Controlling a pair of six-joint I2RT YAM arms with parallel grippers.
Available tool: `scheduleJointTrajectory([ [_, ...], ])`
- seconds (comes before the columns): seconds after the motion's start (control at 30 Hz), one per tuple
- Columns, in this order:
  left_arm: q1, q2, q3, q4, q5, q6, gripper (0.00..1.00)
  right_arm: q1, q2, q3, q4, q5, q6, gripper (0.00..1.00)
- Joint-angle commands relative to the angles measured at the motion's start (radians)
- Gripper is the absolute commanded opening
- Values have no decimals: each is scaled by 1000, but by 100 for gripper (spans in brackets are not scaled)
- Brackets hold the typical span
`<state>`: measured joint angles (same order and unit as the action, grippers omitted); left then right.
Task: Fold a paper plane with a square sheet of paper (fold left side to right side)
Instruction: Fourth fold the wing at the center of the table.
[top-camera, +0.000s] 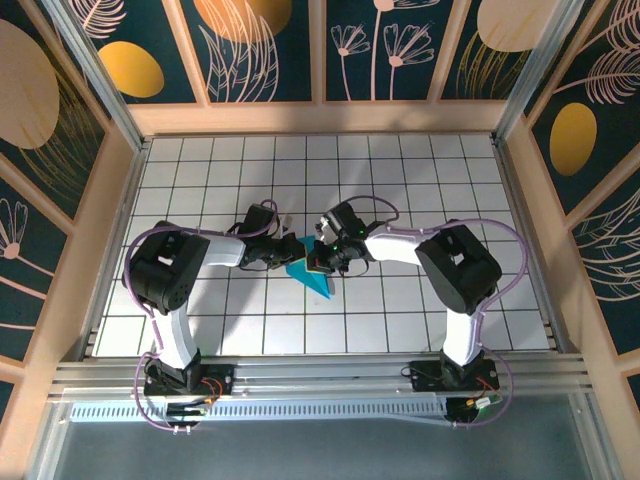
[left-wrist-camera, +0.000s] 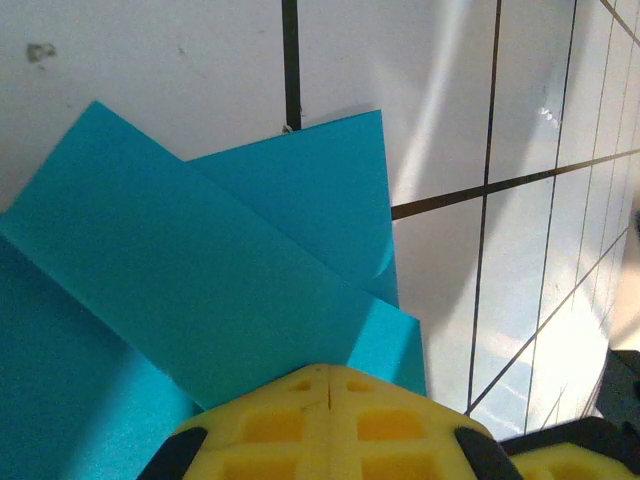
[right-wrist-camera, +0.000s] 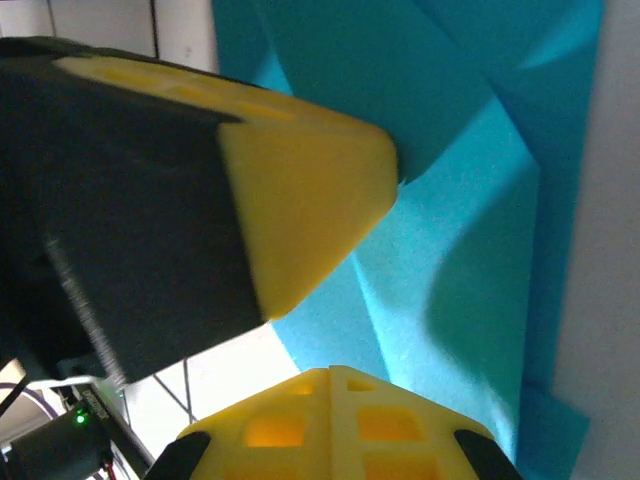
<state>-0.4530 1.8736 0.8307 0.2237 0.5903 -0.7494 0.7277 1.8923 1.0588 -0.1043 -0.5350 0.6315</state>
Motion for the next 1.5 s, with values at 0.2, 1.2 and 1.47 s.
scheduleJointTrajectory([
  [0.2,-6,36,-12,-85,-84,8,0,9,53,-17,1,29,12,0],
  [1.2,-5,69,10,-129,-118,5,0,53,-111,-316,-12,0,68,0],
  [1.47,-6,68,12,-133,-121,9,0,65,-125,-325,-27,7,70,0],
])
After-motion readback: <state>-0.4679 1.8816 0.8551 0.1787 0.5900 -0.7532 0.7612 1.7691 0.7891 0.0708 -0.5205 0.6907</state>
